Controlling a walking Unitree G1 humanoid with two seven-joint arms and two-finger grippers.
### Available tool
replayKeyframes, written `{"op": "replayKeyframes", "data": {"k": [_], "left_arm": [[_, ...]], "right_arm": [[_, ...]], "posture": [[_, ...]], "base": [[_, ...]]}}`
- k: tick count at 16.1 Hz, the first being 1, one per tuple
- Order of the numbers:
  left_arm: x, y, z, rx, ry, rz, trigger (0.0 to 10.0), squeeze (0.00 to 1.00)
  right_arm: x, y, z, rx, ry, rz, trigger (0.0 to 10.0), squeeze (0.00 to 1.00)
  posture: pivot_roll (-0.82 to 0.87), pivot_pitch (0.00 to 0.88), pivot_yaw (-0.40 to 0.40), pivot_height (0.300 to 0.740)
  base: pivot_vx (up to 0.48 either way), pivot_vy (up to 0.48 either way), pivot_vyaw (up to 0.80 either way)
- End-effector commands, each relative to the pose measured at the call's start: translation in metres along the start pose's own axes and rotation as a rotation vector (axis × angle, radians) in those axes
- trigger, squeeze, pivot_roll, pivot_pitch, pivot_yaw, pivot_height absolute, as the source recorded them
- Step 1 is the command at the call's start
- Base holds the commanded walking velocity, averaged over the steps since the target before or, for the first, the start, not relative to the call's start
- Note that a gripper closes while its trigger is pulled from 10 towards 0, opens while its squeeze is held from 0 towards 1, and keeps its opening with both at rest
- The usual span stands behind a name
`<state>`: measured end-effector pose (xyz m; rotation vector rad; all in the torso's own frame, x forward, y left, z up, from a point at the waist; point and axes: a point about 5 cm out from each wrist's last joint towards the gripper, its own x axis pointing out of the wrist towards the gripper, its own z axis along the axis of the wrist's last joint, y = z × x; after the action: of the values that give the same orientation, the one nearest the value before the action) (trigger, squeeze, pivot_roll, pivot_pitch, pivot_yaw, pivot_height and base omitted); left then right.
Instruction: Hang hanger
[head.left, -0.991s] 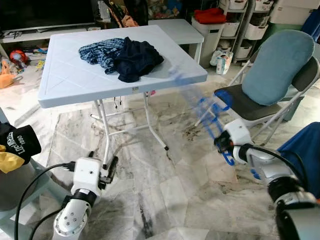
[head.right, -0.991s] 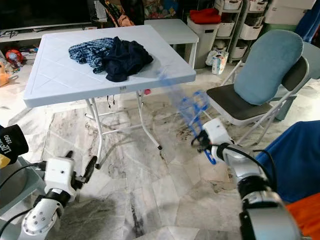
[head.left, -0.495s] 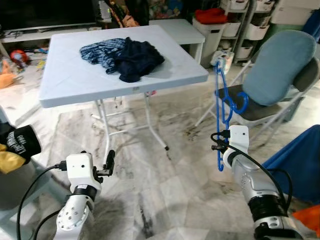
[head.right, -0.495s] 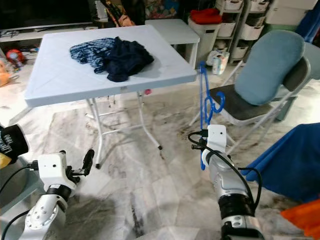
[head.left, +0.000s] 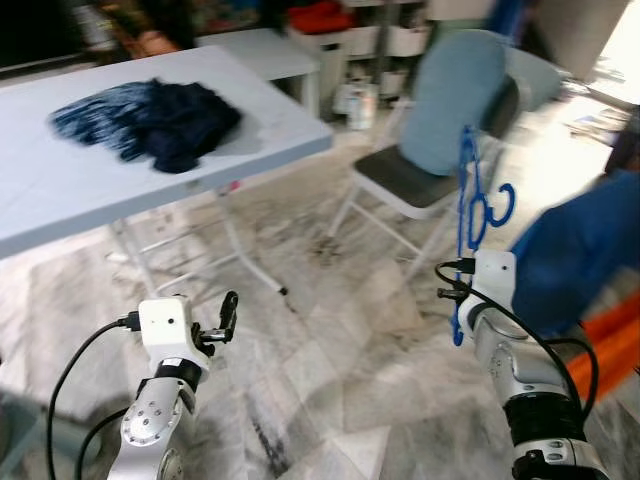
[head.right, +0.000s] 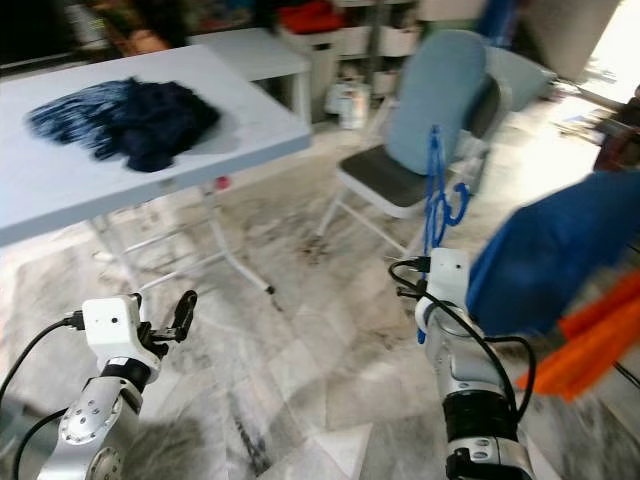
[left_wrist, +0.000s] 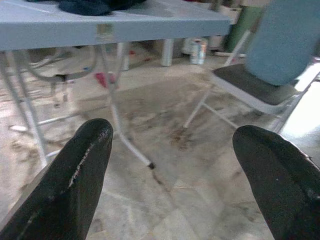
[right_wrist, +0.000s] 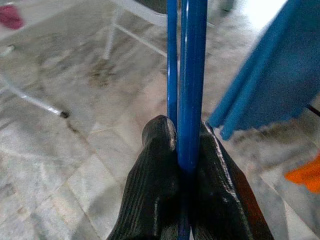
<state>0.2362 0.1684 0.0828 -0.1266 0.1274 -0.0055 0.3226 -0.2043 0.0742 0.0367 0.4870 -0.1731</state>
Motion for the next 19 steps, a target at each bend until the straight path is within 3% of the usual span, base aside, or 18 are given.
{"op": "replayKeyframes", "data": {"k": [1, 19], "left_arm": [[0.001, 0.002, 0.002, 0.004, 0.003, -0.003, 10.0, 0.00], [0.006, -0.008, -0.003, 0.011, 0.086, -0.122, 10.0, 0.00]], "right_arm": [[-0.002, 0.005, 0.007, -0.002, -0.025, 0.004, 10.0, 0.00], [-0.001, 0.001, 0.007, 0.018, -0.009, -0.086, 10.0, 0.00]], "posture": [[-0.03, 0.000, -0.021, 0.740], [-0.03, 0.000, -0.008, 0.740]], "base": [[0.000, 0.368, -0.76], [0.034, 0.447, -0.76]]}}
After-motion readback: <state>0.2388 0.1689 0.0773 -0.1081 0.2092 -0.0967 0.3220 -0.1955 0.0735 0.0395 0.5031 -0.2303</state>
